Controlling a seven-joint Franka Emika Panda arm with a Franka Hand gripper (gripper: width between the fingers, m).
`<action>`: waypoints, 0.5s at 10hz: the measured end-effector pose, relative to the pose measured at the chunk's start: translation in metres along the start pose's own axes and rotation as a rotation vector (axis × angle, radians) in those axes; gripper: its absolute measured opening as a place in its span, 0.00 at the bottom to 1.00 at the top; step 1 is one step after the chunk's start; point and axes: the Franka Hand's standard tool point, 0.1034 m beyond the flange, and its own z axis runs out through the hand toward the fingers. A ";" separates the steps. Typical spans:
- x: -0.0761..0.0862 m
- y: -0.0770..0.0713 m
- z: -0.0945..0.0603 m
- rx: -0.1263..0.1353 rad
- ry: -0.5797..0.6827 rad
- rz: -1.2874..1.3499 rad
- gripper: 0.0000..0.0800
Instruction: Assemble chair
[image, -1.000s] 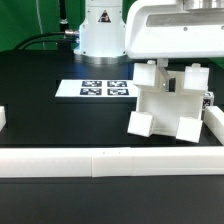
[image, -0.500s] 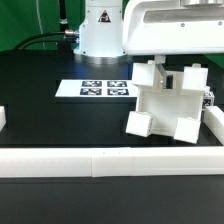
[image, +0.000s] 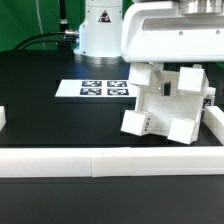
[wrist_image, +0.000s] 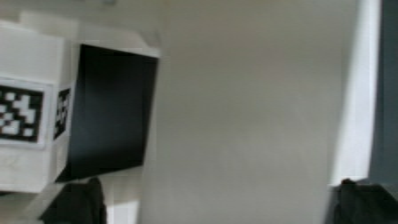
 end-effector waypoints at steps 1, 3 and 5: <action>0.000 0.000 0.005 -0.003 -0.002 -0.001 0.81; -0.001 0.005 0.015 -0.011 -0.006 -0.022 0.81; 0.007 0.016 0.020 -0.012 0.035 -0.058 0.81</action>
Offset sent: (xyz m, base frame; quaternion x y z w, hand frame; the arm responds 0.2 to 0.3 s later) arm 0.0075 -0.0073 -0.0158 0.0239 0.0130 -0.0373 0.9989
